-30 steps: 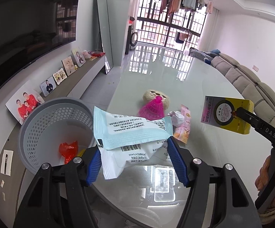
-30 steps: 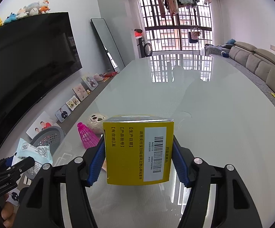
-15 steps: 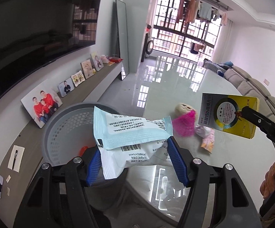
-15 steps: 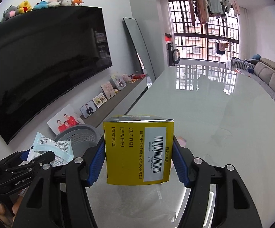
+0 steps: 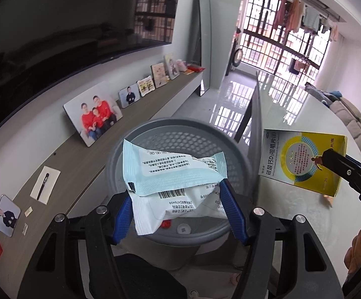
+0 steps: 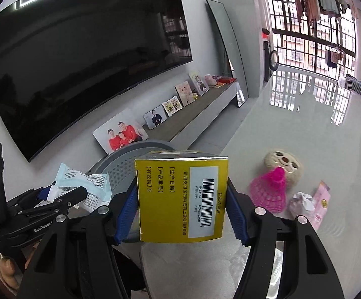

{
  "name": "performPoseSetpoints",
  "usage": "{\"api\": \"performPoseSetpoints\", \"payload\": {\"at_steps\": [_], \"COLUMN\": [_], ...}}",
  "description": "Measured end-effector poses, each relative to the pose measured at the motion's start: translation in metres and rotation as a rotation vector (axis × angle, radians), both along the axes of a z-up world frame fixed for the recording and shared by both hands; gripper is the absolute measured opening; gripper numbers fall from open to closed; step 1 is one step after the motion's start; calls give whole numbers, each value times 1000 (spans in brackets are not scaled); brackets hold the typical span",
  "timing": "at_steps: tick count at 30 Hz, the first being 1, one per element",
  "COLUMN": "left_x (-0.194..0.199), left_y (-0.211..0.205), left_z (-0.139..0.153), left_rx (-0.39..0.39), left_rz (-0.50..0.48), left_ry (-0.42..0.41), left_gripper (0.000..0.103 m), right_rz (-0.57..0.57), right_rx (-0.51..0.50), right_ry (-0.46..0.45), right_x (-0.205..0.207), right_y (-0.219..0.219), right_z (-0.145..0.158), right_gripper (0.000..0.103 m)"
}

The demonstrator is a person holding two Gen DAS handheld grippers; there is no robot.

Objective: Collect trash
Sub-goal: 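Open both tools to drop the packet and box into the basket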

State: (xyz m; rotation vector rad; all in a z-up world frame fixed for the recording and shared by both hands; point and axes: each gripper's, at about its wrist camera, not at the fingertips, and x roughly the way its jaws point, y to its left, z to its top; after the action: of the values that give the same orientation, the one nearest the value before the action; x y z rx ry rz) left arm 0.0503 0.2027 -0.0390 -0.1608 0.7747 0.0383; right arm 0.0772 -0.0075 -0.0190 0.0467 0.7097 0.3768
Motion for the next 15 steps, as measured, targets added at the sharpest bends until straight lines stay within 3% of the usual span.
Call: {"api": "performPoseSetpoints", "payload": {"at_steps": [15], "left_x": [38], "left_y": [25], "left_z": [-39], "left_rx": [41], "left_rz": [23], "left_ry": [72], "left_gripper": [63], "right_rz": [119], "right_rx": [-81], "right_ry": [97], "right_x": [43], "right_y": [77], "right_z": [-46], "right_gripper": [62]}}
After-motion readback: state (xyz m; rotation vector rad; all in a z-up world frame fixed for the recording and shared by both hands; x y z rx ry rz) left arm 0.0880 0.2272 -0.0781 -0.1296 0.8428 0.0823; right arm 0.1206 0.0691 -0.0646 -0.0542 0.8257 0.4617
